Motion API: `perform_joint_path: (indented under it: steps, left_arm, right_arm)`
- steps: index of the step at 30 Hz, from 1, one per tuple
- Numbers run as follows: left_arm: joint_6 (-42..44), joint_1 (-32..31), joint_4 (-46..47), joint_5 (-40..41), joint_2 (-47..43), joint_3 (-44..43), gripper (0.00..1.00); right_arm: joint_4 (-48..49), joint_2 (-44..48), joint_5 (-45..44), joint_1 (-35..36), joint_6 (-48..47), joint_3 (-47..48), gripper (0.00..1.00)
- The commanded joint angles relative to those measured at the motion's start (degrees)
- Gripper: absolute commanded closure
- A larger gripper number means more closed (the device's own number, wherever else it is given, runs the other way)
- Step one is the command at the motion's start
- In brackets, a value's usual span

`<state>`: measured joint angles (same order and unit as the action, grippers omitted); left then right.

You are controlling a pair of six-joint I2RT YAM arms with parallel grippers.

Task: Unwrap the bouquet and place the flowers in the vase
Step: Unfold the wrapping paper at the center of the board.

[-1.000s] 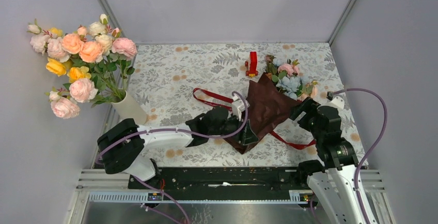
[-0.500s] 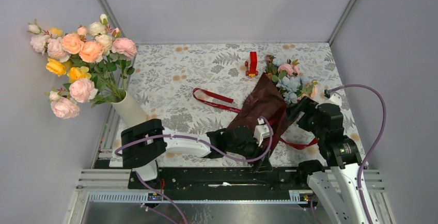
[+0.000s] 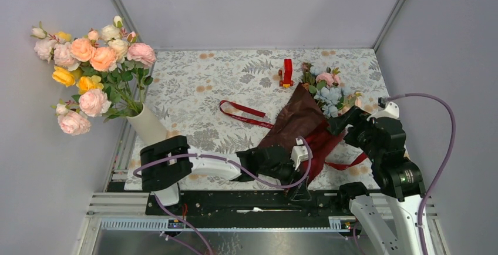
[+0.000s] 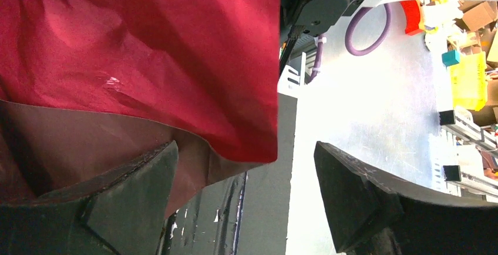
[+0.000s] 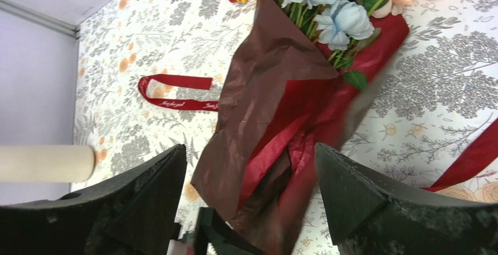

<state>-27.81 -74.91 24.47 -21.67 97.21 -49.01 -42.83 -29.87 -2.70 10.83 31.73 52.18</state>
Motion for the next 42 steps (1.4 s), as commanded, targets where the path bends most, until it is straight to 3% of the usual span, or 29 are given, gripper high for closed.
perform_joint_path:
  steps: [1, 8, 15, 22, 29, 42]
  left_arm:
    - [1.4, -1.1, 4.3, -2.3, 1.8, -0.1, 0.08]
    - [2.8, -1.6, 4.1, 1.1, -1.0, 1.8, 0.07]
    - [5.0, -1.5, -0.4, 10.0, -13.0, 5.6, 0.02]
    - [2.4, -0.4, -10.7, 24.0, -19.4, 6.3, 0.01]
    - [-0.5, 1.5, -11.1, 26.3, -20.1, 8.0, 0.01]
    - [2.8, 1.4, -16.5, 33.7, -15.4, 3.8, 0.01]
  right_arm:
    - [-1.4, -0.4, 5.5, 0.2, -0.8, 3.9, 0.16]
    - [-1.7, -4.7, 13.0, 0.2, -0.1, 3.8, 0.2]
    - [6.2, -10.3, 20.9, 0.3, 4.7, -10.7, 0.31]
    - [9.3, -11.4, 12.4, 0.3, 8.3, -19.1, 0.35]
    - [13.2, -15.0, 6.4, 0.3, 13.1, -25.6, 0.37]
    - [16.5, -17.8, -2.7, 0.3, 19.7, -31.8, 0.37]
